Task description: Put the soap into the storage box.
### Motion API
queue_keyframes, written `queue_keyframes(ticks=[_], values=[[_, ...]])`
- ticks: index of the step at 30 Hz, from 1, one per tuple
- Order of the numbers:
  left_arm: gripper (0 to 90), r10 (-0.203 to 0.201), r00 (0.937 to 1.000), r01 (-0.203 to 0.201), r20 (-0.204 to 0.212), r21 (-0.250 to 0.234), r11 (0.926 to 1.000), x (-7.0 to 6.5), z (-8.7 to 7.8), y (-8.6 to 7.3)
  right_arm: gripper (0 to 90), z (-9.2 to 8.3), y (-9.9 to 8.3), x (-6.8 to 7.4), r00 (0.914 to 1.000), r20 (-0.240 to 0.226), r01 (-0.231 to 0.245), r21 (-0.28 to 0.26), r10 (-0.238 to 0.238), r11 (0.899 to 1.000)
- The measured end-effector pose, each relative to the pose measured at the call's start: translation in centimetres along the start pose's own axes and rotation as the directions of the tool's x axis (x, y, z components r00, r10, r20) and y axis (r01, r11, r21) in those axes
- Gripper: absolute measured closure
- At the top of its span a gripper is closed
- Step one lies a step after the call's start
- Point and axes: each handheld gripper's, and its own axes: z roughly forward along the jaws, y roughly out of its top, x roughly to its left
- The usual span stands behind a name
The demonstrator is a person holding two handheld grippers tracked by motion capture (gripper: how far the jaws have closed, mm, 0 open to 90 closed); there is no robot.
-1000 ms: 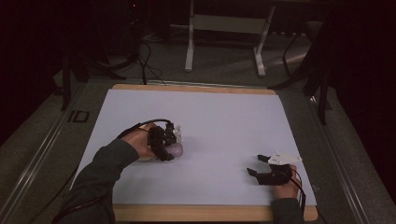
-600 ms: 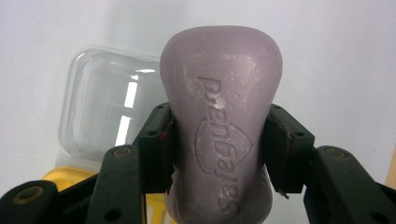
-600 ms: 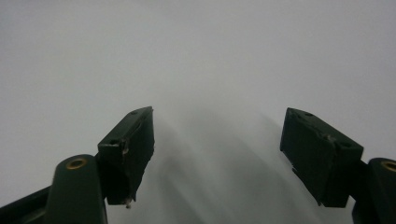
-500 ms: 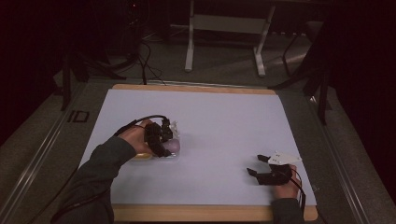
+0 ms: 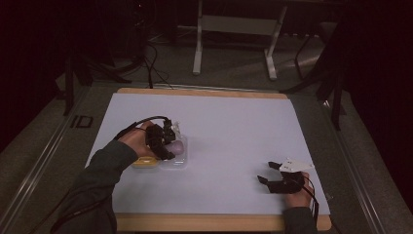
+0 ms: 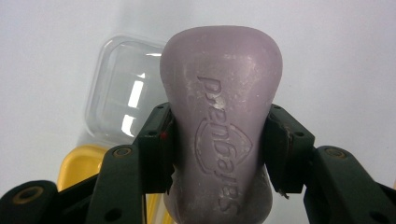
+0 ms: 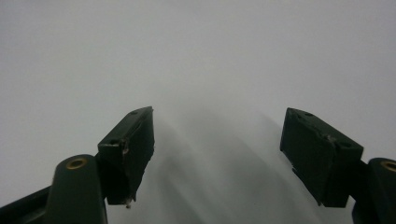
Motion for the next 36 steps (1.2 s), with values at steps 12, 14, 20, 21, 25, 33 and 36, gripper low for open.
queue_keyframes(ticks=[12, 14, 20, 21, 25, 33, 36], values=[[50.0, -0.022, 0.9997, 0.022, -0.011, -0.005, 0.9997, 0.7, -0.5, -0.5, 25.7, 0.0, 0.0, 0.0, 1.0000, 0.001, 0.001, 0.002, -0.001, 1.000], [50.0, -0.032, 0.9994, 0.031, -0.012, -0.005, 0.9995, 0.8, -0.5, -0.6, 25.7, 0.0, 0.0, 0.0, 1.0000, 0.000, 0.001, 0.002, -0.001, 1.000], [50.0, -0.050, 0.9986, 0.050, -0.019, 0.003, 0.9987, 1.1, -0.4, -1.0, 25.7, 0.0, 0.0, 0.0, 1.0000, 0.001, 0.002, 0.002, -0.002, 1.000], [50.0, -0.052, 0.9985, 0.052, -0.018, 0.003, 0.9986, 1.1, -0.4, -1.1, 25.7, 0.0, 0.0, 0.0, 1.0000, 0.001, 0.002, 0.002, -0.002, 1.000], [49.9, -0.061, 0.9980, 0.061, -0.016, 0.006, 0.9981, 1.2, -0.3, -1.4, 25.7, 0.0, 0.0, 0.0, 1.0000, 0.002, 0.005, 0.001, -0.005, 1.000], [49.9, -0.083, 0.9965, 0.083, -0.014, 0.008, 0.9965, 1.6, -0.2, -1.9, 25.7, 0.1, 0.0, 0.0, 1.0000, 0.002, 0.006, 0.003, -0.006, 1.000], [50.0, -0.094, 0.9955, 0.094, -0.012, 0.000, 0.9956, 1.7, -0.2, -2.3, 25.7, 0.1, 0.0, 0.0, 1.0000, 0.002, 0.006, 0.003, -0.006, 1.000]])
